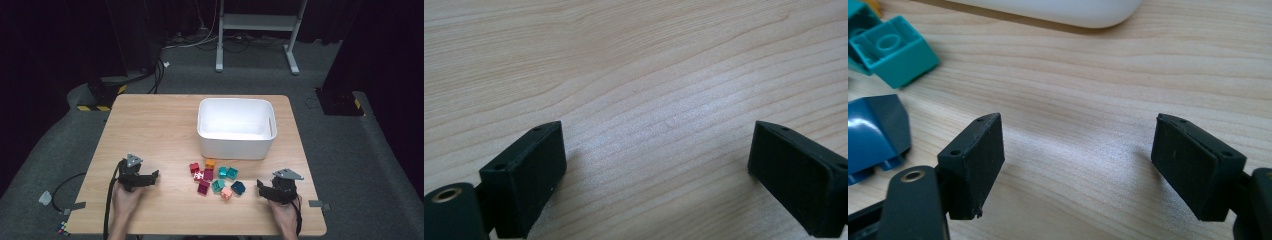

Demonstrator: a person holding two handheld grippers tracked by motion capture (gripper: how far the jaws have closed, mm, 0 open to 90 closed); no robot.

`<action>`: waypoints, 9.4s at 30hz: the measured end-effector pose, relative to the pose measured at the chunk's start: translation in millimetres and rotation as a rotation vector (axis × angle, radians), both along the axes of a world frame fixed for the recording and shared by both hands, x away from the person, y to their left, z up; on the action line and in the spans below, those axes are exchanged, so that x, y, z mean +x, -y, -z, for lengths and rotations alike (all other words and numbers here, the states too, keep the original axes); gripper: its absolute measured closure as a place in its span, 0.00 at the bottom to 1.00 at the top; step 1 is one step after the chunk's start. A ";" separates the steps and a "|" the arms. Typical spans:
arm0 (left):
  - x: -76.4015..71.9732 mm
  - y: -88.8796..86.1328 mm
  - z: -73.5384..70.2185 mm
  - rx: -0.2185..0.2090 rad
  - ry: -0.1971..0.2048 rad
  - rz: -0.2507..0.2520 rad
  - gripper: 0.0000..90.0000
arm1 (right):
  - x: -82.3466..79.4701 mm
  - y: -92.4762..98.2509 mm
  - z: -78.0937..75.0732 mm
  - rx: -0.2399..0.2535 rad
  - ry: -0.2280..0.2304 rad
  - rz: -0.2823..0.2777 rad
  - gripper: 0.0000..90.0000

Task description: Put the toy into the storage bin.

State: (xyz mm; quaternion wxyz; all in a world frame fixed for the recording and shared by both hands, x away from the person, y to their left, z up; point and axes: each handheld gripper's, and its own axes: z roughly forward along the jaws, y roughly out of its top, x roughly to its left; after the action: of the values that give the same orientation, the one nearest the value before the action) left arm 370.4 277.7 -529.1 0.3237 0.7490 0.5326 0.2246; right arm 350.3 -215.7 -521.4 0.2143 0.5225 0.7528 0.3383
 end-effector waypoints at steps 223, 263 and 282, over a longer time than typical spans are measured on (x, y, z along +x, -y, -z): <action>-1.5 -0.2 -0.3 -0.004 0.011 -0.016 0.15 | 18.7 -38.8 -82.6 0.204 0.139 -0.291 0.44; -1.5 -0.5 -0.4 -0.002 0.012 -0.016 0.15 | 41.8 -84.8 -8.9 0.057 -0.020 -0.318 0.47; -1.5 -0.5 -0.4 -0.002 0.012 -0.016 0.15 | 41.6 -86.6 -6.3 -0.002 -0.007 -0.313 0.65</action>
State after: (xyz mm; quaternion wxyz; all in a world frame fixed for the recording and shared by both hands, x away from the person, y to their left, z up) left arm 368.8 278.2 -528.6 0.3261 0.7428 0.5370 0.2312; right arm 391.9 -129.1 -515.1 0.1572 0.3998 0.8260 0.3650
